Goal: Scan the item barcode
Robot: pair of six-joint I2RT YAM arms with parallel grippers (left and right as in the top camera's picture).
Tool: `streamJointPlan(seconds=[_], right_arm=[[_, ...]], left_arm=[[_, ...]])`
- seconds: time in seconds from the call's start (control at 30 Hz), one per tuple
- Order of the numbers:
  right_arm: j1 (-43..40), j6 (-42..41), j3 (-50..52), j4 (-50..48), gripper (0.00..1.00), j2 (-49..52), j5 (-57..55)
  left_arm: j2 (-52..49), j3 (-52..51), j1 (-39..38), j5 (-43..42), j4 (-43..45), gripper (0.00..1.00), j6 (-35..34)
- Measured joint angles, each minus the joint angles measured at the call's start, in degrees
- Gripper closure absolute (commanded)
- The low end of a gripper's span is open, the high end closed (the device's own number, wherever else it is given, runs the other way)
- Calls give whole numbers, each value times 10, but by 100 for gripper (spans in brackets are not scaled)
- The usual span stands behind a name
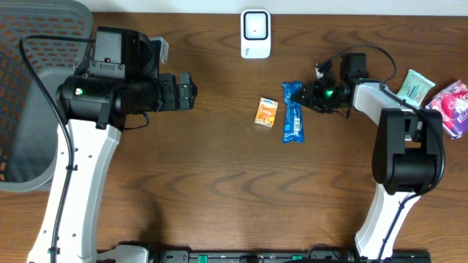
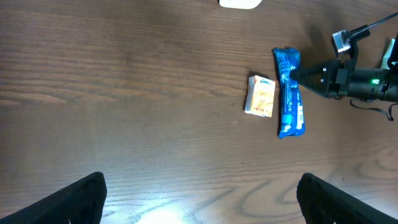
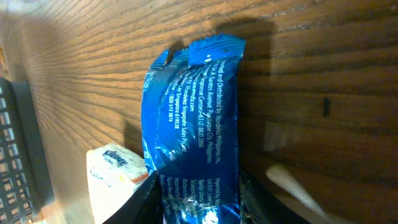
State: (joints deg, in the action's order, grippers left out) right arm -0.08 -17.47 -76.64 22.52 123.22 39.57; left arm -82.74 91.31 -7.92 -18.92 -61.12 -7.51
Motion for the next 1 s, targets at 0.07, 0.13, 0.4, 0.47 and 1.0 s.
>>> streamJointPlan(seconds=[0.07, 0.13, 0.4, 0.47, 1.0], right_arm=[[3, -4, 8, -5, 50, -7, -4], [8, -7, 13, -7, 49, -14, -12], [51, -17, 17, -8, 73, -28, -99], [58, -23, 17, -8, 84, -27, -114], [63, -40, -35, 165, 99, -45, -255]], left_arm=[[0, 0, 0, 0, 0, 2, 0], [0, 0, 0, 0, 0, 2, 0], [0, 0, 0, 0, 0, 2, 0], [0, 0, 0, 0, 0, 2, 0], [0, 0, 0, 0, 0, 2, 0]])
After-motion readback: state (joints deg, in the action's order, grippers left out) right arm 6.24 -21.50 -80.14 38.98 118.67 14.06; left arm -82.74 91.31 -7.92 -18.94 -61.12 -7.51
